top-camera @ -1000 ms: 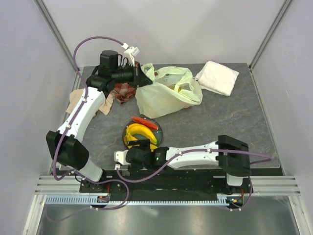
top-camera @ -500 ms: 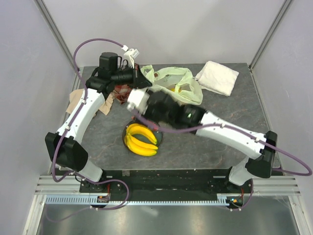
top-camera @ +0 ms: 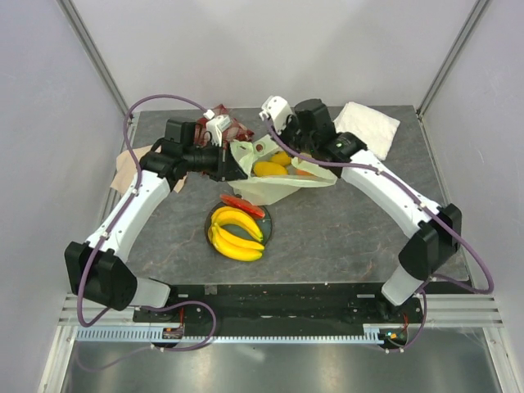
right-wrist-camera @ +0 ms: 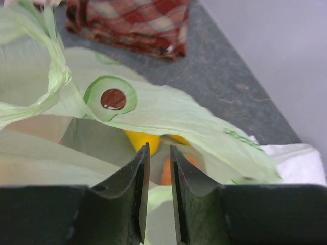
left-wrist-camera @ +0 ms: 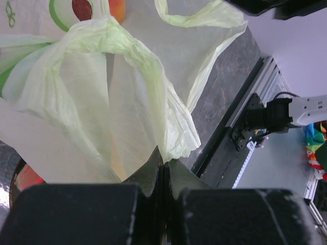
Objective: Take the fake fruits out of the plastic bag
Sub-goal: Take out the fake fruit from the plastic bag.
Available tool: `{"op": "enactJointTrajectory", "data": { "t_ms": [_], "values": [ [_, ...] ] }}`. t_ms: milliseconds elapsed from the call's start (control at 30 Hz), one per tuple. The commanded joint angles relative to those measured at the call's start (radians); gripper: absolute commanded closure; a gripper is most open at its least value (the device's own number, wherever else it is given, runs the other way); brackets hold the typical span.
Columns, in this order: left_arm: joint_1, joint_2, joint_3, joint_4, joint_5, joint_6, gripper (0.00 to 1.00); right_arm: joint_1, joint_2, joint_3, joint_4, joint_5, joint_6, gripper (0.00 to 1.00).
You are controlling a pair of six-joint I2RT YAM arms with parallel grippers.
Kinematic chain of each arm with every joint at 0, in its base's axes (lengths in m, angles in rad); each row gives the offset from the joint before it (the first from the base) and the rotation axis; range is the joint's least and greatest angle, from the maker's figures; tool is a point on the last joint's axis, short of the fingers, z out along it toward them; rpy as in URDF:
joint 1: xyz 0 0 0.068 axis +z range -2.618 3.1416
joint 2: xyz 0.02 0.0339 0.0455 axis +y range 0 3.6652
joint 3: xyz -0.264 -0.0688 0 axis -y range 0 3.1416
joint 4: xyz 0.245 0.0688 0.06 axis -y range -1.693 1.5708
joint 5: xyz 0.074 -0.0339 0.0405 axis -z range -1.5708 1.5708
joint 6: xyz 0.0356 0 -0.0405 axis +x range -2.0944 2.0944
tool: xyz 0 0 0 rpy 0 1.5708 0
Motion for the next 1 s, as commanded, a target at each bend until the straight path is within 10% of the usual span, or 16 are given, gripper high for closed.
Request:
{"op": "enactJointTrajectory", "data": {
  "t_ms": [0,300,600,967],
  "values": [
    [0.002,0.012,-0.006,-0.078,0.021,0.075,0.98,-0.003,0.083,-0.088,0.091,-0.090,-0.038,0.73],
    [0.002,0.042,-0.009,-0.150,-0.081,0.218,0.98,-0.049,0.254,-0.105,0.190,-0.066,0.054,0.75],
    [0.002,0.090,-0.020,-0.159,-0.306,0.414,0.99,-0.095,0.400,-0.062,0.279,-0.137,0.100,0.31],
    [0.002,0.141,0.047,-0.264,-0.197,0.482,0.98,-0.134,0.567,0.074,0.434,0.035,0.244,0.26]
  ]
}}
